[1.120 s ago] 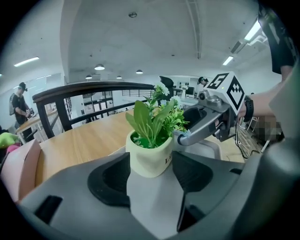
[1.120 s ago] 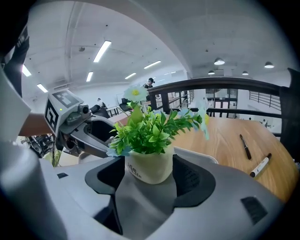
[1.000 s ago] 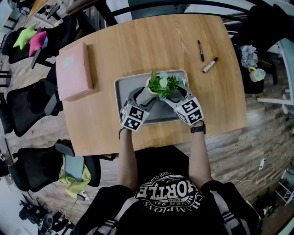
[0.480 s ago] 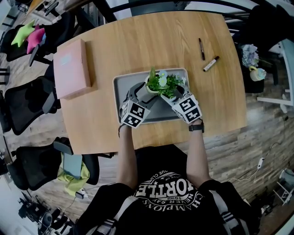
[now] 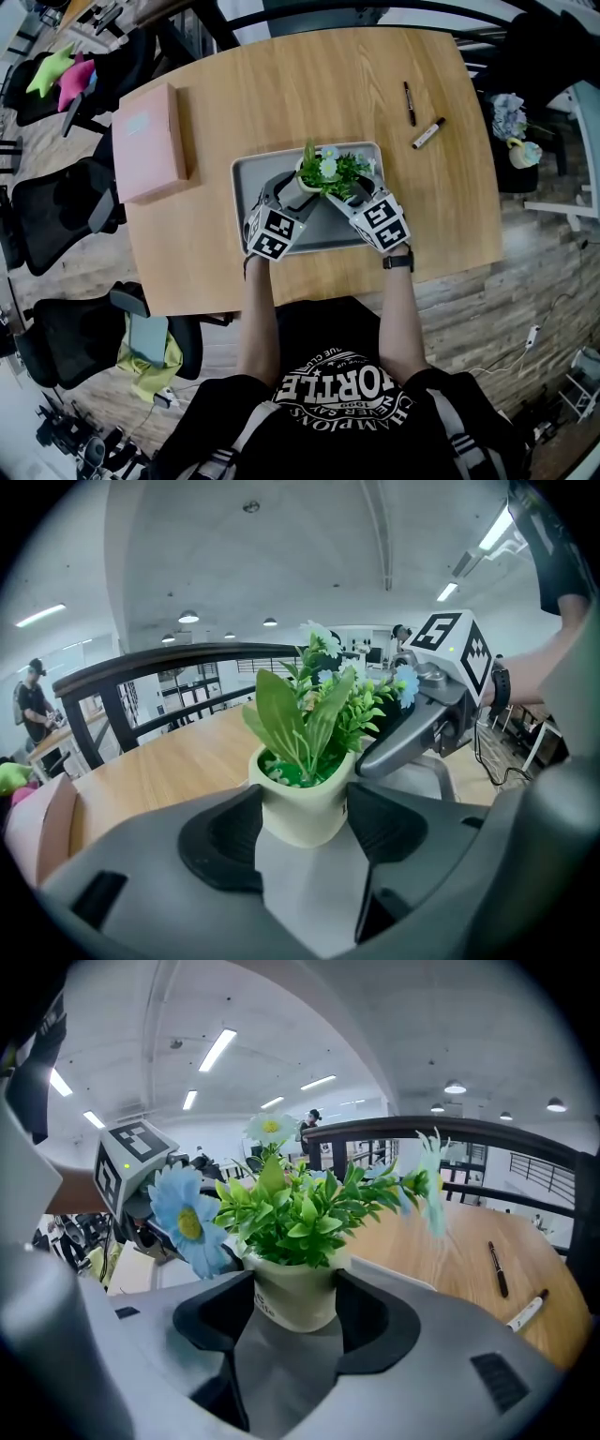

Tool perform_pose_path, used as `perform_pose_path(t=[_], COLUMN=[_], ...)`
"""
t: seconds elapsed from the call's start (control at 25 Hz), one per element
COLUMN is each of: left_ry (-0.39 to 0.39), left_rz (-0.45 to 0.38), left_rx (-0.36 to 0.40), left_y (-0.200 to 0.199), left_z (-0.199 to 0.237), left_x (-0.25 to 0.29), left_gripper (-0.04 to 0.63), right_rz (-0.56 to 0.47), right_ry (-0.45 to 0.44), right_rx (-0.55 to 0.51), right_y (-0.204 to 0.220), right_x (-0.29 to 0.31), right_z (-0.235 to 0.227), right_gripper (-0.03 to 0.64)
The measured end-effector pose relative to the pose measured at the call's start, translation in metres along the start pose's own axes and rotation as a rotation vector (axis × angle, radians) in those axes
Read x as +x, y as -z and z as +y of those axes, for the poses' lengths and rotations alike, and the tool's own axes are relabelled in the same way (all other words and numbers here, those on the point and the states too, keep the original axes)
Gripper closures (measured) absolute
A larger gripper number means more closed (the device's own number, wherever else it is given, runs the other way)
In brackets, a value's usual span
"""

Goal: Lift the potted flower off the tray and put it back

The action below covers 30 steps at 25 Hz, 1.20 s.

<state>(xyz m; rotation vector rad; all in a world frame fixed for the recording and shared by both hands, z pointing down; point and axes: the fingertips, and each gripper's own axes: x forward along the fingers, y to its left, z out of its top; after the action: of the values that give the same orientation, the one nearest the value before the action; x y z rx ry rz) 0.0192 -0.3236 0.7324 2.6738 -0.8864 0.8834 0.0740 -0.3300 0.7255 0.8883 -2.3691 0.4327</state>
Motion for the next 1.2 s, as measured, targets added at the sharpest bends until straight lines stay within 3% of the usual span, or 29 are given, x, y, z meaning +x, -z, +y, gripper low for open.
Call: perform_pose_path(t=[1.2], left_ry=[-0.021], left_rz=[0.001], left_rx=[-0.028], left_y=[-0.068], left_z=[-0.064], left_x=[-0.073], left_gripper=[0.302], right_rz=[-0.064], right_ry=[-0.014], right_rx=[0.002], right_y=[-0.040], right_x=[-0.105], right_z=[0.040], right_gripper=[0.334])
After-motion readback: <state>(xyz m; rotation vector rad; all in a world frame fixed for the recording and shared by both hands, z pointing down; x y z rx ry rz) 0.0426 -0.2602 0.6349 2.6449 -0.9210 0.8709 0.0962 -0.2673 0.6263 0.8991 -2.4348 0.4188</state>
